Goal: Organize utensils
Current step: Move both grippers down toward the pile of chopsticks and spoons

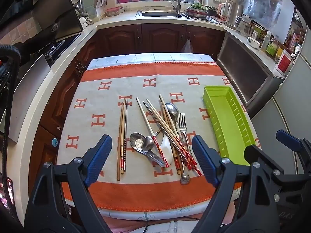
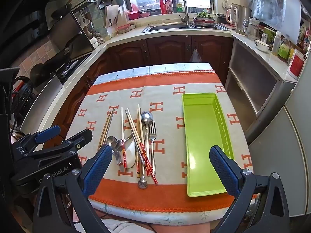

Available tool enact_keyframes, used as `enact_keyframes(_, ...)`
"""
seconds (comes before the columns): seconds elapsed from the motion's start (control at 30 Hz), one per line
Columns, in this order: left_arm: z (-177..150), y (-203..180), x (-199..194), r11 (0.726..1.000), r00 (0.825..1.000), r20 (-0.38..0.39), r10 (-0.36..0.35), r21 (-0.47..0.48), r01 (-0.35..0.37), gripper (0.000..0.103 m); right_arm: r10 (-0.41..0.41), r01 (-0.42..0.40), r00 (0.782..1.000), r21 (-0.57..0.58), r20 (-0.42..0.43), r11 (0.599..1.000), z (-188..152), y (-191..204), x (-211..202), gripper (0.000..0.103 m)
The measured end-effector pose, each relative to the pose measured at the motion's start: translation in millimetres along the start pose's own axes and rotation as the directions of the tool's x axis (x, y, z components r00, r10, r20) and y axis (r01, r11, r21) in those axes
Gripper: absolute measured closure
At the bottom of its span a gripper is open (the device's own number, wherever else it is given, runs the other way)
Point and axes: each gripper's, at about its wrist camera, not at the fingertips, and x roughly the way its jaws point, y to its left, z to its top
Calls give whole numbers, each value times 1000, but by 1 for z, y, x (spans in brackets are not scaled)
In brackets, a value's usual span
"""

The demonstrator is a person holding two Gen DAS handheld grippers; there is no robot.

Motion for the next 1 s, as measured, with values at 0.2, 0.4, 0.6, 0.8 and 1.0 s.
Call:
enact_keyframes(0.2,2,-1,1,1000,1000,-2,0,6,0,20,15,-15,1000,10,-7,1000,0,1,-1,2)
enact_keyframes(0.4,3,0,1,1000,1000,-4,1,5,-1,20,12,-12,1000,9,-11,1000,0,2,4,2)
enact_keyframes(0.6,2,-1,2,1000,1000,-7,8,8,-8,20,16,-16,1000,12,-16,1000,0,-1,7,2)
enact_keyframes(0.8,1,3,1,1000,1000,-4,4,3,-4,20,14,-14,1000,13,-9,1000,-2,1,8,2)
enact_keyframes(1.0,1,6,2,1000,1000,-6,-5,-1,5,20,26,-26,999,14,-21,1000,-2,4,11,2)
